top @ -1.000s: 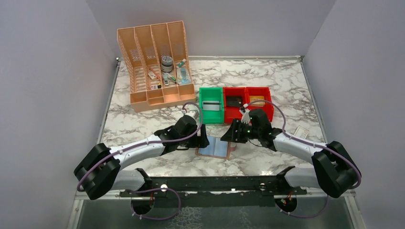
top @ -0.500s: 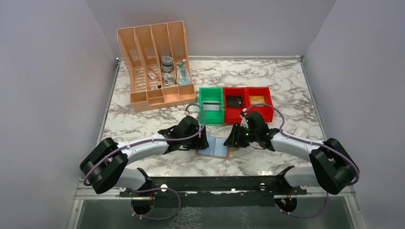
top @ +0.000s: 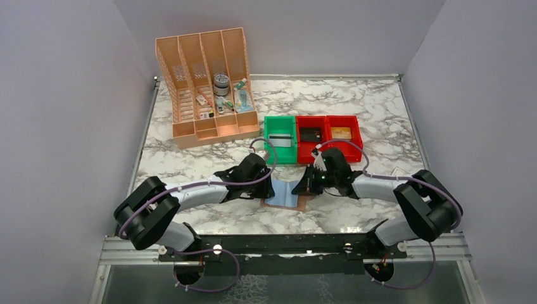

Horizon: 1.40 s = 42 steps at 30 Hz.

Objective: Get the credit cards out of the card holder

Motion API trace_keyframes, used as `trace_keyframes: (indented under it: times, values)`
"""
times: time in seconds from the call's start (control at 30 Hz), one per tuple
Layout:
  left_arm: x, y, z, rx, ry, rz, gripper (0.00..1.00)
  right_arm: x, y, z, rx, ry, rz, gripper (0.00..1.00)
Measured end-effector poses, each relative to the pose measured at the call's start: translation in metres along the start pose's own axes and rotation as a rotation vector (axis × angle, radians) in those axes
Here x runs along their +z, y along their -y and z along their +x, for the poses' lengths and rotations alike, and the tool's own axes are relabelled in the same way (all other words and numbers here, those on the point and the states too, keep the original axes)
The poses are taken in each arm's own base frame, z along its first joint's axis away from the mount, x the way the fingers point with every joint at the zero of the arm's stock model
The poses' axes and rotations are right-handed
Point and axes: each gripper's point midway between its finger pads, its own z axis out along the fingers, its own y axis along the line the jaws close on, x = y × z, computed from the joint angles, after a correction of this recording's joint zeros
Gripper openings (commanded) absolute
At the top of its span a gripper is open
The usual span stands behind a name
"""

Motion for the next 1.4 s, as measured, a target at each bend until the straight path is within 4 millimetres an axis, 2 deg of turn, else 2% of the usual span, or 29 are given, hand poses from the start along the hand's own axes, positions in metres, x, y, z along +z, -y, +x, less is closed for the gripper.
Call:
trace_keyframes:
  times: [0.13, 0.47, 0.67, 0.83, 1.0, 1.2, 1.4]
  values:
    - [0.000, 0.003, -0.001, -0.002, 0.000, 0.013, 0.20, 0.004, -0.012, 0.000, 0.001, -0.016, -0.074, 0.01]
    - [0.003, 0.013, 0.001, 0.011, -0.016, 0.049, 0.00, 0.010, -0.018, -0.012, -0.056, -0.040, -0.052, 0.01]
    - [0.012, 0.031, 0.005, 0.054, -0.049, 0.086, 0.00, 0.017, -0.024, -0.003, -0.053, -0.092, -0.133, 0.01]
    - [0.013, 0.036, 0.009, 0.068, -0.061, 0.088, 0.00, 0.021, -0.015, 0.002, -0.028, -0.114, -0.108, 0.01]
    - [0.011, 0.030, 0.006, 0.083, -0.057, 0.036, 0.00, 0.013, -0.009, -0.002, -0.047, -0.079, -0.035, 0.01]
    - [0.003, 0.013, 0.002, 0.112, -0.039, -0.060, 0.00, -0.004, 0.002, -0.014, -0.082, 0.015, 0.091, 0.01]
    - [-0.001, 0.008, 0.000, 0.123, -0.026, -0.087, 0.00, -0.008, 0.022, -0.010, -0.077, 0.019, 0.189, 0.01]
